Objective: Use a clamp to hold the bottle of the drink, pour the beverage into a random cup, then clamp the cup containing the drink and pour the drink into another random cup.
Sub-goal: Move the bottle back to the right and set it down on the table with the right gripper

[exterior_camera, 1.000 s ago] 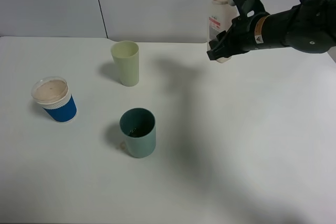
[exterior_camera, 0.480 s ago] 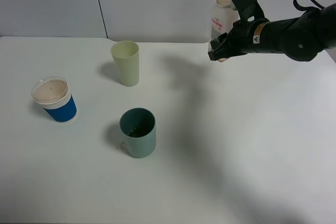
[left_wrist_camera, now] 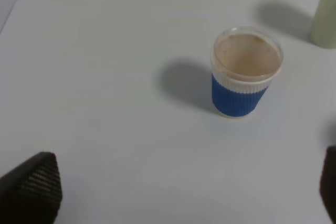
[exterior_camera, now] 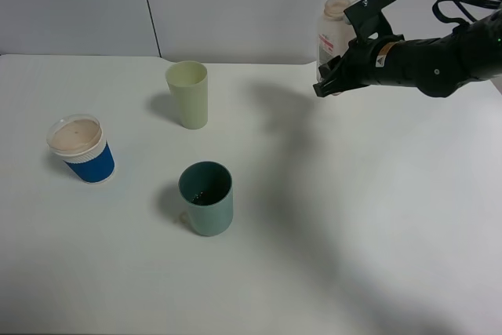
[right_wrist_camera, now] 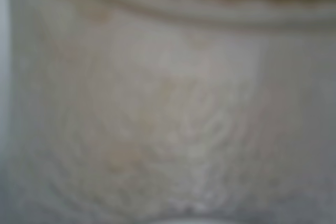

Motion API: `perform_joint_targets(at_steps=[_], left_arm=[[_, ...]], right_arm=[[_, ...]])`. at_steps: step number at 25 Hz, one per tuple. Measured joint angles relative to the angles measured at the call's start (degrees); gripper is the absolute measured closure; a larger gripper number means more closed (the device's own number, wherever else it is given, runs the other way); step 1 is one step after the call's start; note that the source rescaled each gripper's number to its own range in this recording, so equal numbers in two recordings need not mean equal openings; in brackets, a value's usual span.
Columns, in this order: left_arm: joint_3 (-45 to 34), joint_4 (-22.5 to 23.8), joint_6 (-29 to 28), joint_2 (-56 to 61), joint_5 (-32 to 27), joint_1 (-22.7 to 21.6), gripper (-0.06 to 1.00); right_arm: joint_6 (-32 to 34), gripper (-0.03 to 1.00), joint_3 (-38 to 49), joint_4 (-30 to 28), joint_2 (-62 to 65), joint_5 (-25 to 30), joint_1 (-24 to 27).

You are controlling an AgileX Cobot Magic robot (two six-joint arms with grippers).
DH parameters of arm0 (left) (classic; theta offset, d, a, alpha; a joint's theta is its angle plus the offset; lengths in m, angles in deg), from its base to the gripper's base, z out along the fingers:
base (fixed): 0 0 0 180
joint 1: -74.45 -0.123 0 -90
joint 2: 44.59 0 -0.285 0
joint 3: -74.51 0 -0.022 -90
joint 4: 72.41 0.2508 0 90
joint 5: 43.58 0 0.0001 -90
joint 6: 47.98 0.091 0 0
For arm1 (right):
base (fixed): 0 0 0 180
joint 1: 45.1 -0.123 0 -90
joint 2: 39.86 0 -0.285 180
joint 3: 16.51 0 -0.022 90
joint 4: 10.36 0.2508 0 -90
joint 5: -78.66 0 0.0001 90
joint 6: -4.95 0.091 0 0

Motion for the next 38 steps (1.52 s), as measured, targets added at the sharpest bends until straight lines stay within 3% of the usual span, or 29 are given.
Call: perform_joint_targets(at_steps=[20, 30, 38], left_arm=[[0.0, 0.0, 0.0, 0.0, 0.0, 0.0, -0.06], [0.0, 0.0, 0.0, 0.0, 0.0, 0.0, -0.06], [0.0, 0.0, 0.0, 0.0, 0.0, 0.0, -0.06]], right_arm=[[0.5, 0.96, 0.0, 1.3, -8.7, -17.7, 2.6], [6.1, 0.97, 0.0, 1.8, -12.5, -26.5, 2.6], [6.9, 0.97, 0.0, 2.2, -13.8, -26.7, 2.6]])
